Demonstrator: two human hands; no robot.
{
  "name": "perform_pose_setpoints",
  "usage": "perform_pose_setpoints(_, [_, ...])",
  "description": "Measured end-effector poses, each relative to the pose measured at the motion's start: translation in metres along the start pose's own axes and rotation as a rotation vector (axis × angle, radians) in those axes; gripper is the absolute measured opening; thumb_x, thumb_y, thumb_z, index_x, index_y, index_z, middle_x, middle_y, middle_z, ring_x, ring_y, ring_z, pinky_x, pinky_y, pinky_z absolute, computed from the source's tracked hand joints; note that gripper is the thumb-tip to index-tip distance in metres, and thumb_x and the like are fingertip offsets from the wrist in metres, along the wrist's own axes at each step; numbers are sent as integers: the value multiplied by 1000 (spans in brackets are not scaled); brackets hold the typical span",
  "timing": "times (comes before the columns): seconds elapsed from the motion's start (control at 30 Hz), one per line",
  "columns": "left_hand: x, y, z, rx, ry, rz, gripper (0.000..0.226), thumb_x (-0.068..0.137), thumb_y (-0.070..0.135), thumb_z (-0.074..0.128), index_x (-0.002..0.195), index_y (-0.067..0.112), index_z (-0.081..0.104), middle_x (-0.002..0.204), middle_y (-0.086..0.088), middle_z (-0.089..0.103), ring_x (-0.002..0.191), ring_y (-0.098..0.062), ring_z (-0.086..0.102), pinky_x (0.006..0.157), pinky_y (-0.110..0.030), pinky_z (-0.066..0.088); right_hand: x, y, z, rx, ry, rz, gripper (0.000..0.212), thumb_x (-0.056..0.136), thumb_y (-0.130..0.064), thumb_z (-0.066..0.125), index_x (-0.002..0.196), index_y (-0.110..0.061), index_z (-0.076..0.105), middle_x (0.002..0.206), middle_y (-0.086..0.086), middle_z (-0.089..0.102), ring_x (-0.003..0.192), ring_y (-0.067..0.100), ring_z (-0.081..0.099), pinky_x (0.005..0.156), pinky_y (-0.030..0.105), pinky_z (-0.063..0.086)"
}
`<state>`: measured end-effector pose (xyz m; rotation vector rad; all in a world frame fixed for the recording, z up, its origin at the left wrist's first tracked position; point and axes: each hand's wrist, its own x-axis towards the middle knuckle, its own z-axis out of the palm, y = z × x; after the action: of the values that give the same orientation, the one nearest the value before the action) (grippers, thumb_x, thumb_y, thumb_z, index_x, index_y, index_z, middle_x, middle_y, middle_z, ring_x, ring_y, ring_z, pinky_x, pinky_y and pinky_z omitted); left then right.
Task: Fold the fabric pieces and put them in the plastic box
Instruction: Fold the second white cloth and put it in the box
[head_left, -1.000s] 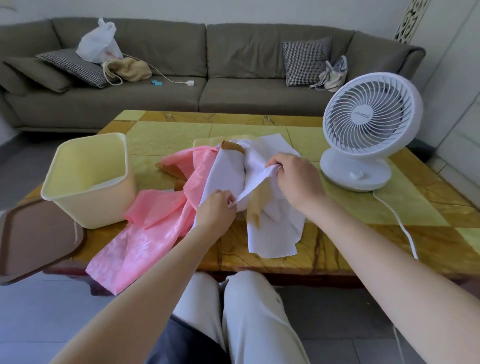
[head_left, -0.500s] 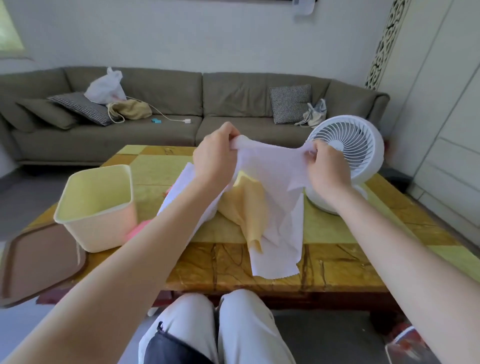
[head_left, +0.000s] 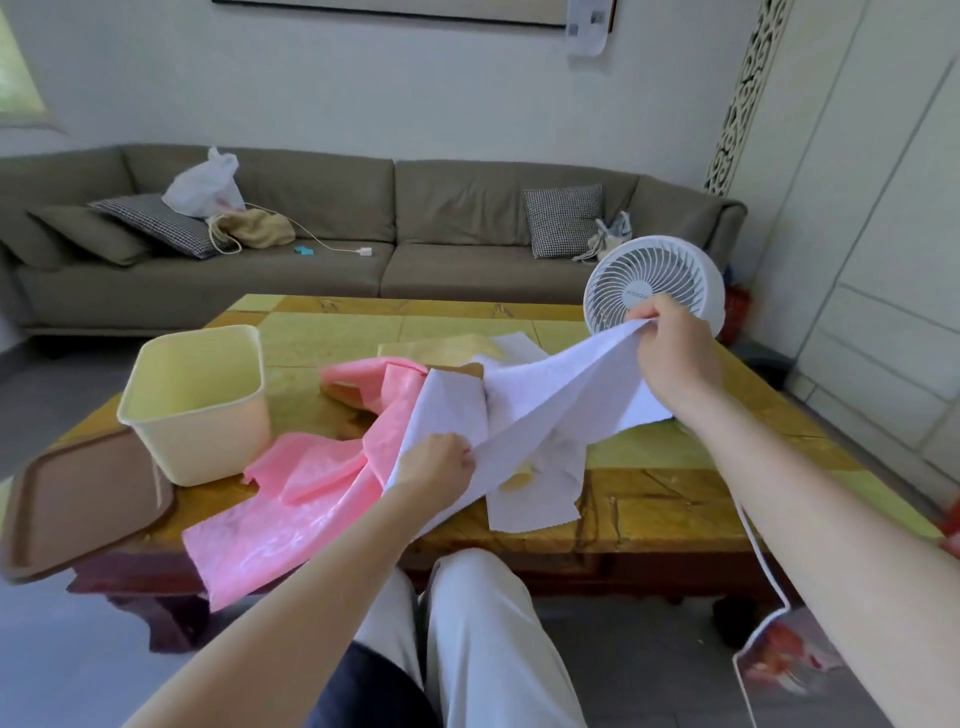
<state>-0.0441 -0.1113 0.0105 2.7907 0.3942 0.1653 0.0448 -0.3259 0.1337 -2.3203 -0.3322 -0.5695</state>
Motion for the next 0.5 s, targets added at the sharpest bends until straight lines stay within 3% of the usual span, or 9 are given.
perform_pose_setpoints(0.13, [8,3,-30,-131,127,-13,22,96,22,44,109,14,60,103,-7,63,95,-26,58,74,-30,40,-5,6,-21,4,53,38,29,93,-4,37,108,-13,60,110,11,63,92,28,53,70,29,36])
perform_pose_setpoints(0.2, [12,16,-68,-141,267,28,21,94,13,43,108,18,59,97,-6,64,84,-27,59,64,-32,44,-5,10,-32,-58,86,30,30,93,-5,38,110,-13,60,109,14,64,92,31,55,68,29,34])
perform_pose_setpoints(0.4, [-6,71,-183,-387,727,158,29,83,3,38,95,20,59,73,8,53,70,-22,47,48,-25,26,-7,21,-52,-268,71,27,17,94,-11,45,108,-8,55,107,22,63,98,41,58,70,37,39])
perform_pose_setpoints(0.5, [-26,93,-216,-396,862,263,30,82,6,41,97,24,59,69,11,52,69,-22,47,47,-25,26,-13,23,-55,-241,90,23,7,97,-16,42,93,-12,46,101,21,62,93,39,57,67,35,35])
